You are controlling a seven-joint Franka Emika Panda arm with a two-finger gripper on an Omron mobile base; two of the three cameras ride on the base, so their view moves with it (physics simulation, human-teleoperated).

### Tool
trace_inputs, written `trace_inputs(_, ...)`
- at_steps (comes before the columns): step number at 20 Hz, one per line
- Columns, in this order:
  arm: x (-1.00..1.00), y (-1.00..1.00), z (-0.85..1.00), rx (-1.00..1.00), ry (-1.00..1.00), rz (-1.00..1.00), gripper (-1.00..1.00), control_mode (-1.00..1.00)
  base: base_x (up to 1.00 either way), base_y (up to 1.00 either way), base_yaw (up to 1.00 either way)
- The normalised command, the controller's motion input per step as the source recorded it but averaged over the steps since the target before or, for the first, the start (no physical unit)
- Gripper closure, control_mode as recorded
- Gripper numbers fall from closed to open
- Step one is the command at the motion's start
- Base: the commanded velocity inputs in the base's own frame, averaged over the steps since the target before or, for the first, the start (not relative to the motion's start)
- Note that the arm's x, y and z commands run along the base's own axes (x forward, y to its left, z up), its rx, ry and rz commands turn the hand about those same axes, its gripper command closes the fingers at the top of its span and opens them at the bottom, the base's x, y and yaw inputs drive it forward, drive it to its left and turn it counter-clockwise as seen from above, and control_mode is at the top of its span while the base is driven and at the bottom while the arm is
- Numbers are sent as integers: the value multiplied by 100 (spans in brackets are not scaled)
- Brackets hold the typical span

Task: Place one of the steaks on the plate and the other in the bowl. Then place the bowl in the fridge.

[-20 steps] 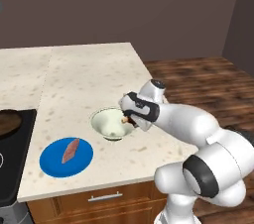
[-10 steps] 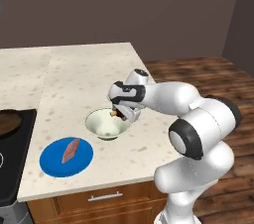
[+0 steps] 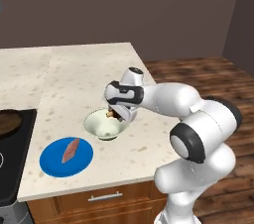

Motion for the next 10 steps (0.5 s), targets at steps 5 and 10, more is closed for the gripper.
trace_inputs(5,-20,40,0,-1,0,0,100,-100,0,0,0)
trace_inputs(10,15,6,-1,0,9,0,100,-100,0,0,0)
